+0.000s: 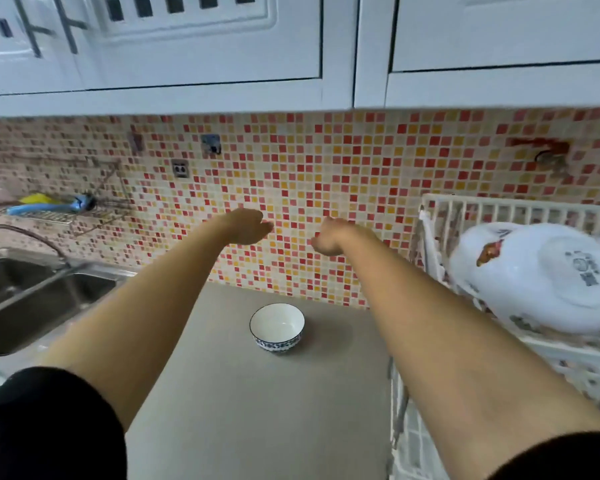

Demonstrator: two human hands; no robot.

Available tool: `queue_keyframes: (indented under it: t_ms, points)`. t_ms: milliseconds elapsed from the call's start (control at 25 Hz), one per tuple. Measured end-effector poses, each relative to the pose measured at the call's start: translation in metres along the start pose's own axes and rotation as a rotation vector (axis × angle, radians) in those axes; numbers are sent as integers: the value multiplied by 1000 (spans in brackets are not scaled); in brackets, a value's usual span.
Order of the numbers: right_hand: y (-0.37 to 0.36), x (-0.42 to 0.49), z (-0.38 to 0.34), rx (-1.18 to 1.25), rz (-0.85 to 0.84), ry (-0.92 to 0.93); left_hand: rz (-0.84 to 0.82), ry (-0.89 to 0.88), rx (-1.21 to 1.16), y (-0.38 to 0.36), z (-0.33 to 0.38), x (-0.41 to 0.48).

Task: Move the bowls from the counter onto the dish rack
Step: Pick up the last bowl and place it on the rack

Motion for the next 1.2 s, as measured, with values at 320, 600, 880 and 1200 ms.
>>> queue_keyframes:
  t_ms: [320,600,880,1200]
  points:
    - [-184,76,36,280,-90,-243,-225,67,-238,-159,-76,55]
    - [-303,139,53,636,-147,-440,-352,190,-378,-293,-93,95]
    - [-347,165,41,1040,-180,-512,-346,302,-657,-329,-96,111]
    - [-291,128,22,899,-263,-208,-233,360,-862,-269,-131,97]
Point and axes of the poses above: each hand's wrist, its own x-axis towards the middle knuckle, its own y-axis out of the back of the hand, z = x × y, the point moved 7 cm from there along x, towards the middle knuckle, and after that the axes turned 7 degrees about -z, right-handed, at the moved point
